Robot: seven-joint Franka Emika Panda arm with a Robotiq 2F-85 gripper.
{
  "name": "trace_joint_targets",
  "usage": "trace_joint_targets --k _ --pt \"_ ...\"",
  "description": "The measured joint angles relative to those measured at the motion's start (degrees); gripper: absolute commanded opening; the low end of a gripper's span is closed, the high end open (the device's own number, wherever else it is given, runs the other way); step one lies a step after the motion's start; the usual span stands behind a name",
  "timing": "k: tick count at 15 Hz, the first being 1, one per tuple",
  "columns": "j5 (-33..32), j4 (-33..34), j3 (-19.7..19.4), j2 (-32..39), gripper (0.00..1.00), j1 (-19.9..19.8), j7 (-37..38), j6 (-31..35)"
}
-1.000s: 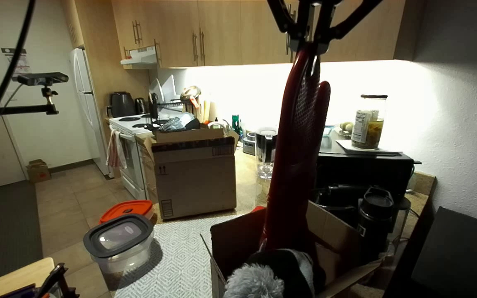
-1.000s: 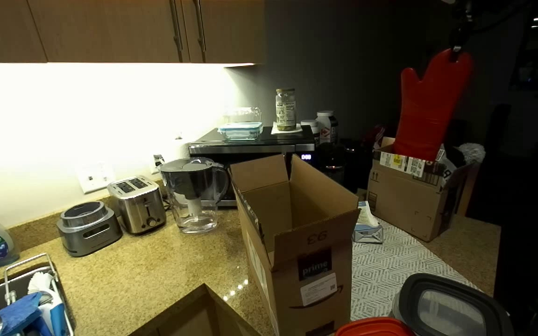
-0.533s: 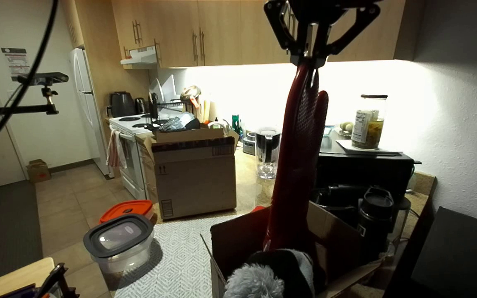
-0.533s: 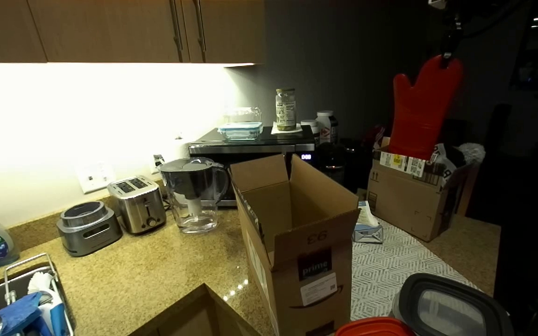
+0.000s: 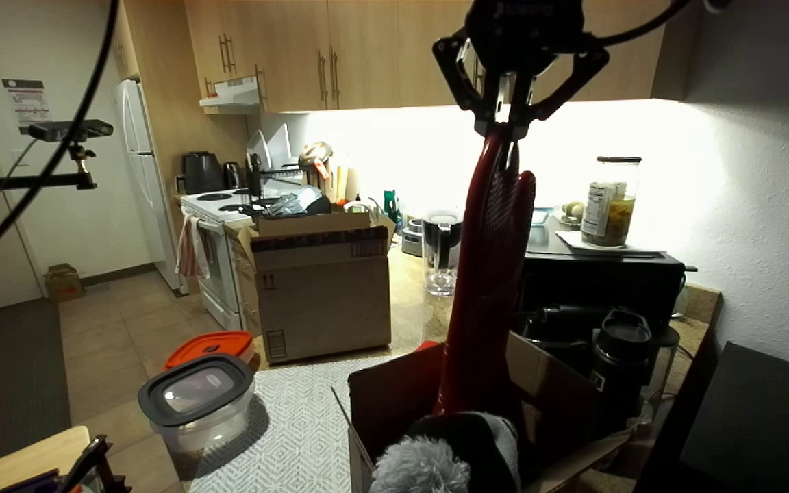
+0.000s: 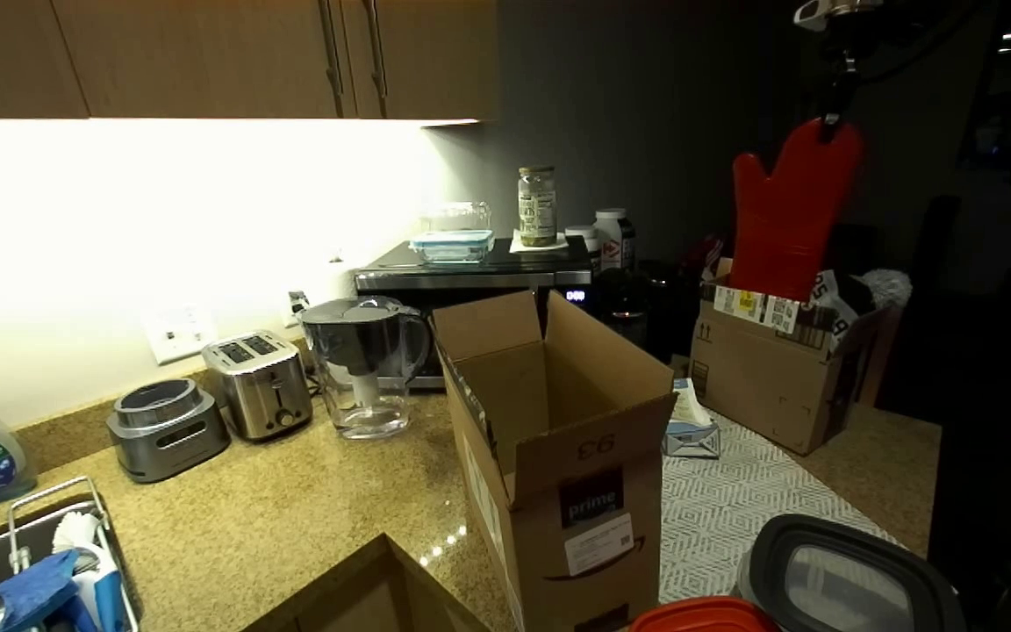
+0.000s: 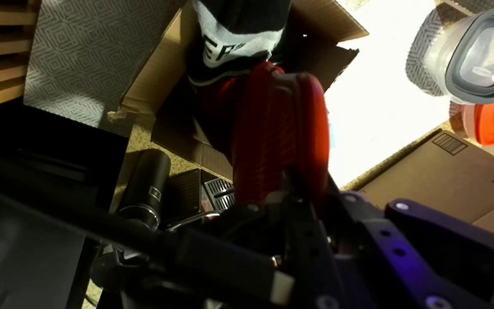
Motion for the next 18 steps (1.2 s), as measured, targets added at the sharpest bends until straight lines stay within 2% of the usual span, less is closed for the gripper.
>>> trace_joint_targets --k 7,18 --pt "-0.3 -7.0 0.9 -2.5 0.02 2.0 3.4 5.1" --pt "-1.4 -20.0 2.2 -5.9 0.02 5.0 9.3 19.7"
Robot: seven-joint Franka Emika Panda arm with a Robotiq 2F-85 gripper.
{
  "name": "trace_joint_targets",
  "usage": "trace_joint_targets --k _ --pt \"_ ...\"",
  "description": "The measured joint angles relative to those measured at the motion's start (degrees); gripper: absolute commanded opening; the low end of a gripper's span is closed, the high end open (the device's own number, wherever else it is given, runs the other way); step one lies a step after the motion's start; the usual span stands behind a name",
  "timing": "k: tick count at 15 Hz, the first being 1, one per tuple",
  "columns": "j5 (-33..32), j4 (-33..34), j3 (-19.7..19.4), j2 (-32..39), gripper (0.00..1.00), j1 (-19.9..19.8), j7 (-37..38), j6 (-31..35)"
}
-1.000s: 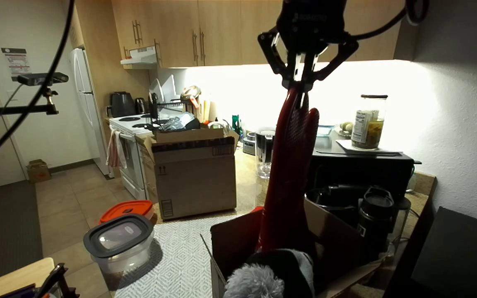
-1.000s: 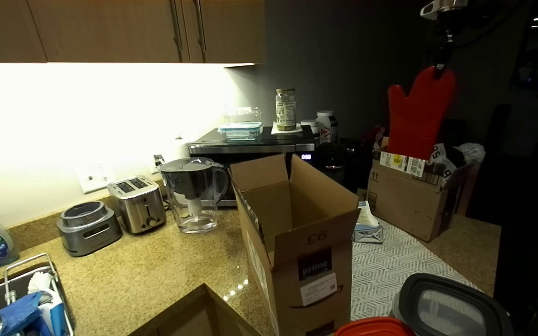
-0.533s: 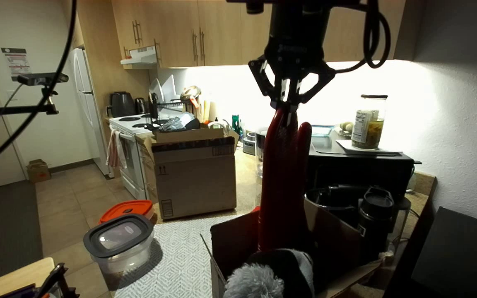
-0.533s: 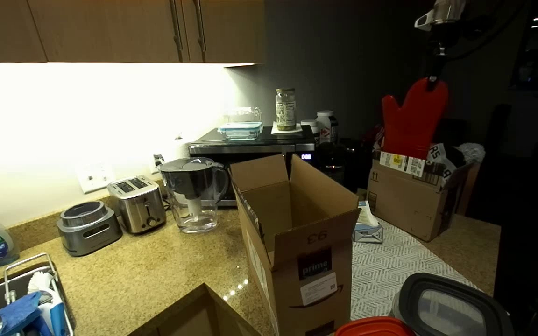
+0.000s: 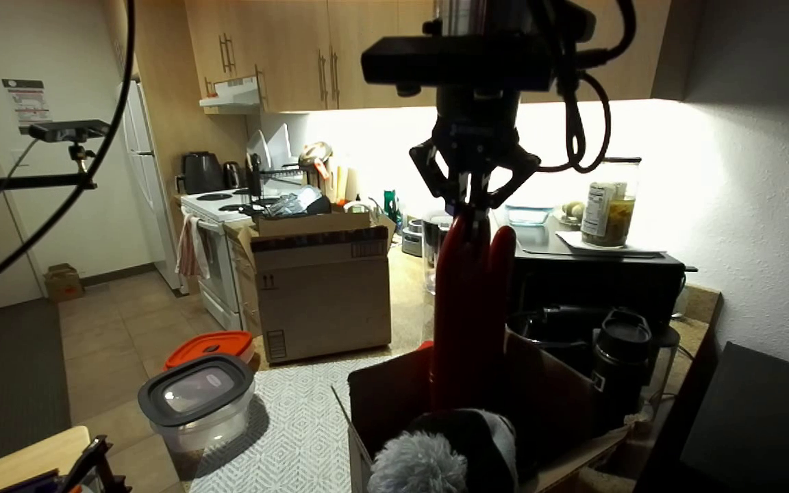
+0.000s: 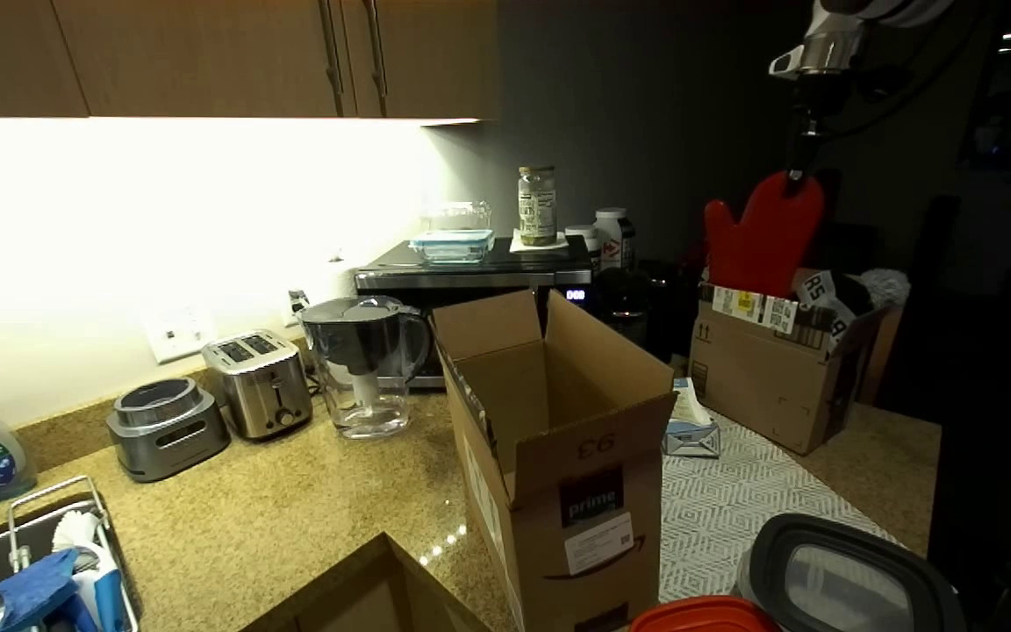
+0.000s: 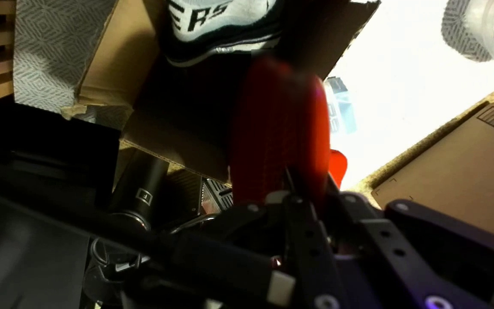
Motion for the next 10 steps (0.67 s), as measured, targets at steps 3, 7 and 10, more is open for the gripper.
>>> trace_joint_targets --k 3,7,10 --pt "-0.8 -2.4 0.2 -0.3 0.02 0.4 1.3 3.4" --pt "-2.8 -5.5 0.8 -0.5 0.02 0.8 2.9 7.0" --pt "-4.3 -7.4 0.8 -0.5 0.02 1.2 4.0 9.6"
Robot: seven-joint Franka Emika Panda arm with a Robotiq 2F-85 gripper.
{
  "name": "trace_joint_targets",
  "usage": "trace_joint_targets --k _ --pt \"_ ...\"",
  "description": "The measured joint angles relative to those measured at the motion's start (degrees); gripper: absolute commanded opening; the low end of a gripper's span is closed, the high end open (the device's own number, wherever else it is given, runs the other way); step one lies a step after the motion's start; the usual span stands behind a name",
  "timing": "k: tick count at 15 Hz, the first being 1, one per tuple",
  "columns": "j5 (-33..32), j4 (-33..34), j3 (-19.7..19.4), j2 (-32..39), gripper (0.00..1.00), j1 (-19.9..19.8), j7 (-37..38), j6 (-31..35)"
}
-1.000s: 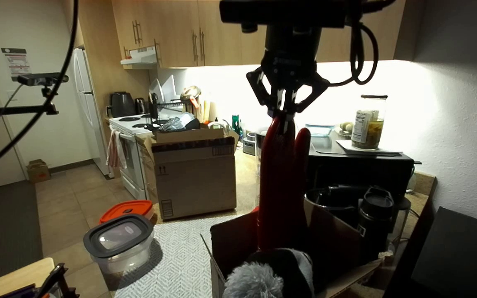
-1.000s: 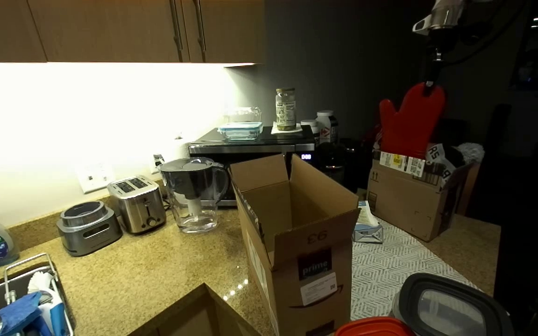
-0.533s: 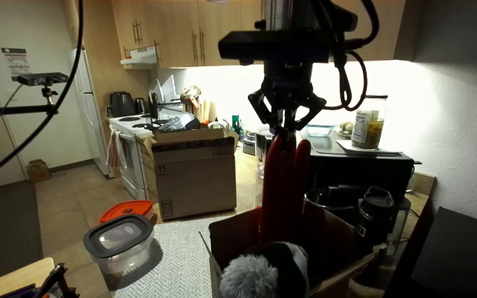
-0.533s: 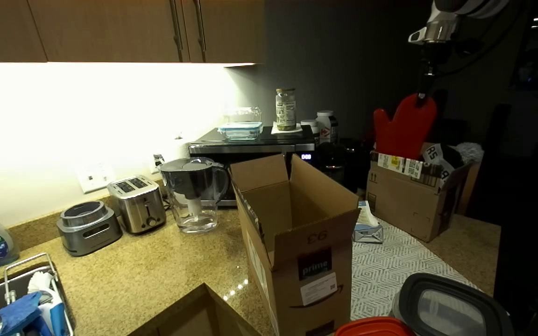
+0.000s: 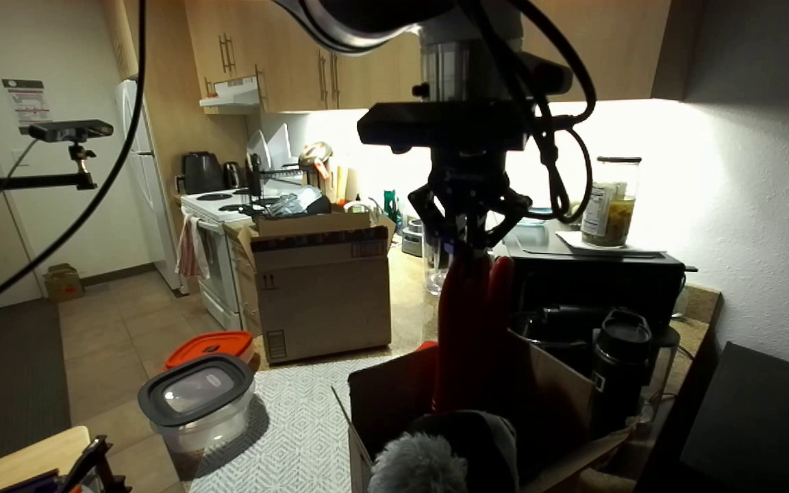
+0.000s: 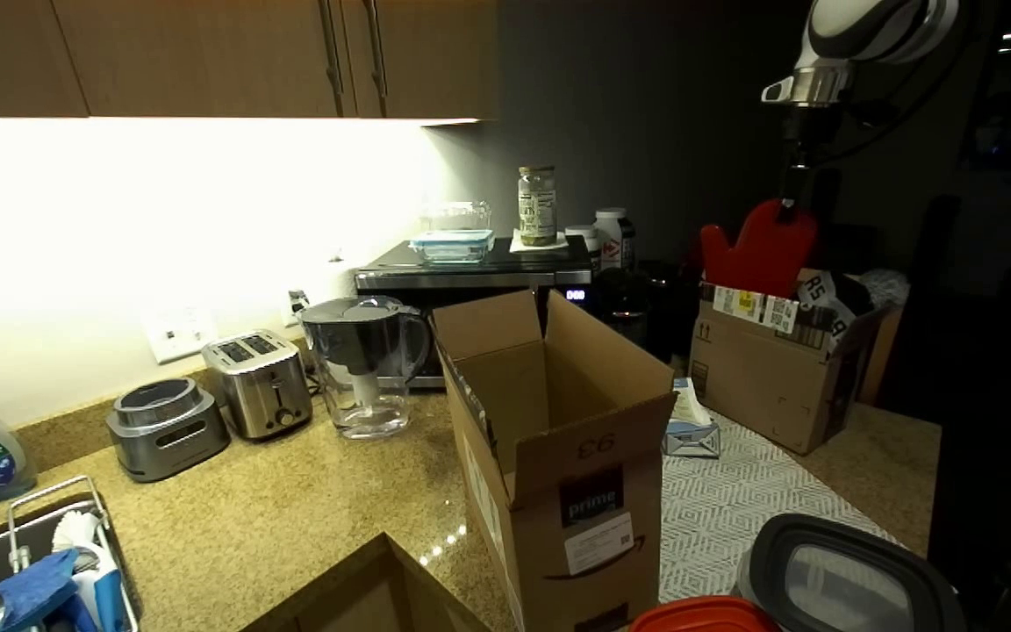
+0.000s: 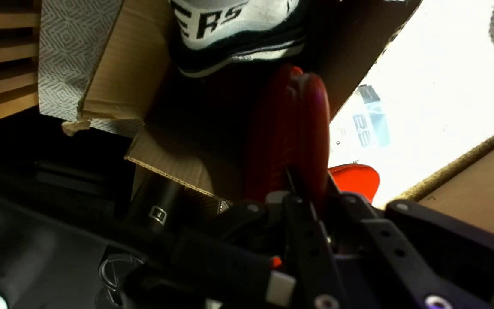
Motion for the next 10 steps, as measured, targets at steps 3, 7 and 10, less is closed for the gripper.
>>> trace_joint_targets --k 3,7,10 --pt "-1.5 -1.5 0.2 0.0 0.02 0.1 1.2 2.5" --pt "-4.9 -3.9 0.9 0.0 0.02 0.7 4.4 5.8" --pt "-7.6 -5.6 1.4 0.0 0.02 1.3 7.0 7.4"
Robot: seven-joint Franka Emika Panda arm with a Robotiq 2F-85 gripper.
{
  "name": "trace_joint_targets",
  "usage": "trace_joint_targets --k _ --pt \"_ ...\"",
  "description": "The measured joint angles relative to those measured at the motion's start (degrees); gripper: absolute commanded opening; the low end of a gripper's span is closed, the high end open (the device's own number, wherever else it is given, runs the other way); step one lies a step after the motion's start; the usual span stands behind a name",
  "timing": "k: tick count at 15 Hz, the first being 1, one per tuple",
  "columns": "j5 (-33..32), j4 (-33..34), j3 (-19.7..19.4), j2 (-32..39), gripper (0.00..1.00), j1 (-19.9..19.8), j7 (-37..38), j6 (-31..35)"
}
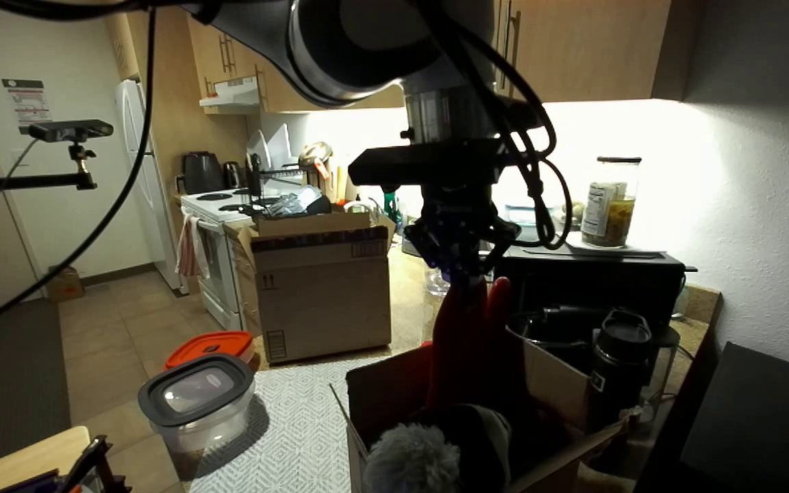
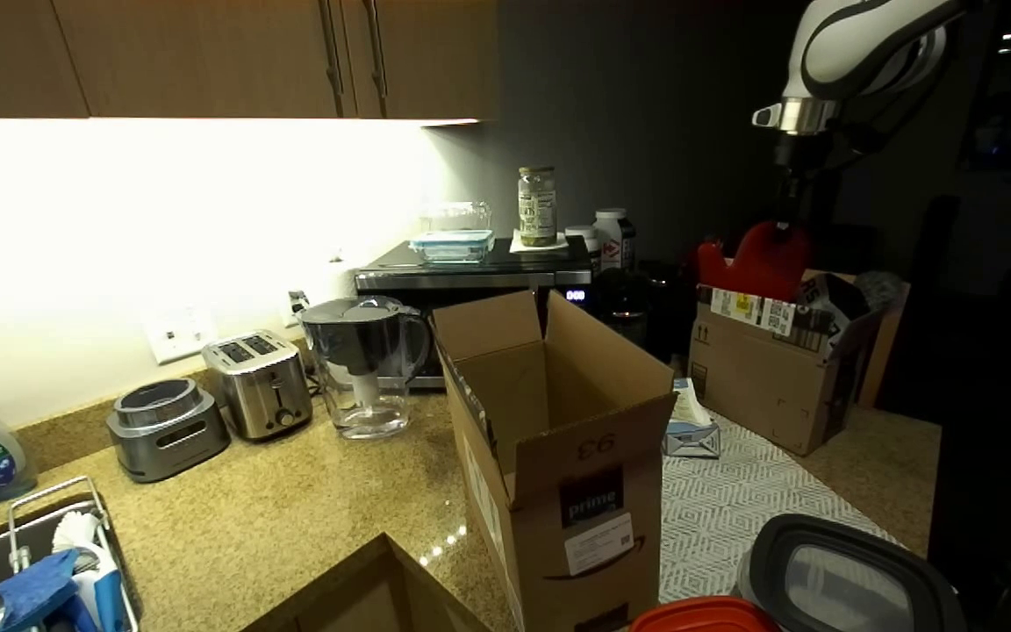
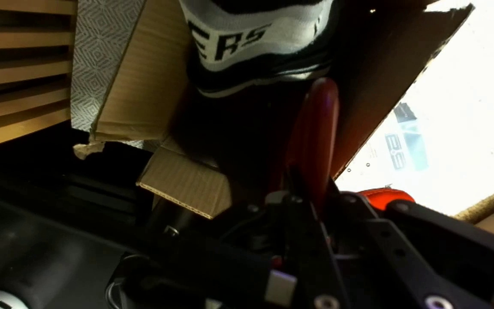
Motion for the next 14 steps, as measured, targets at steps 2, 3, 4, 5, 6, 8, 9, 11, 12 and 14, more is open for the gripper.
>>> trace_joint_targets --k 2,3,4,5,6,8,9,11,12,14 --pt "-1.5 -1.0 0.3 0.0 0.02 0.3 1.4 0.8" --pt "-2.0 -1.4 0.4 0.0 0.02 0.4 2.1 1.1" --pt "-2.6 -1.7 0.5 0.0 0.02 0.5 2.7 1.3" --pt "-3.2 -2.0 0.6 0.0 0.02 0.6 3.3 1.5" --pt "-3.7 -2.3 0.6 0.0 0.02 0.7 3.9 1.7" --pt "-4.8 -2.8 0.8 0.0 0.02 0.8 5.3 2.1" --pt "-5.5 -3.1 0.9 0.0 0.02 0.8 6.0 2.3" --pt "-6.5 -3.6 1.0 0.1 0.02 0.8 7.2 2.9" --pt "-6.9 -3.8 1.0 0.1 0.02 0.8 7.7 3.1" --pt "-7.9 -4.2 1.1 0.1 0.36 0.8 9.0 3.3"
